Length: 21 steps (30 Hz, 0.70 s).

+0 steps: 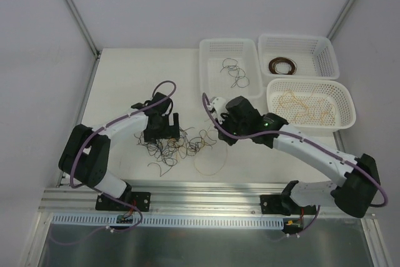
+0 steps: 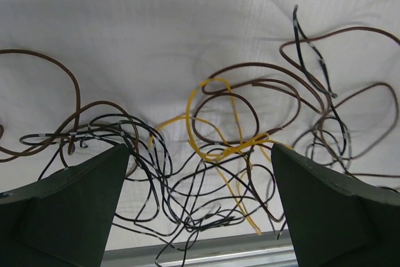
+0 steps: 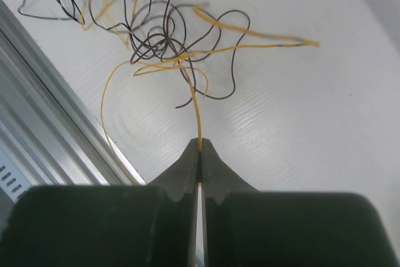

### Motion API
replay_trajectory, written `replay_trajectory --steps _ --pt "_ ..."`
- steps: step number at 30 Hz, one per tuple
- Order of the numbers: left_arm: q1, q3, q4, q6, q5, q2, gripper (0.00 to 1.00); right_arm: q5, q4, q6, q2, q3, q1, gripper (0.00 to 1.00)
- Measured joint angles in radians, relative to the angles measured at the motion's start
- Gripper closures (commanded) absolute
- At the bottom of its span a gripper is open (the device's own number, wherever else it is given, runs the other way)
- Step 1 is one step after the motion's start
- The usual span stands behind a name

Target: Untangle the cables

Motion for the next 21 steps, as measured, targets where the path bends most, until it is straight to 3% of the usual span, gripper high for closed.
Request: replay_trajectory --steps 13,21 --pt "-0.001 0.050 -0.004 -0.043 -0.170 0.145 0.01 0.211 -0.287 -0.060 -0.291 0.312 -0.003 0.99" --pt "0.105 0.052 0.011 -0.048 -0.183 0.148 0.03 0.263 -0.355 -0.066 -0.409 0.342 -0.043 0.99"
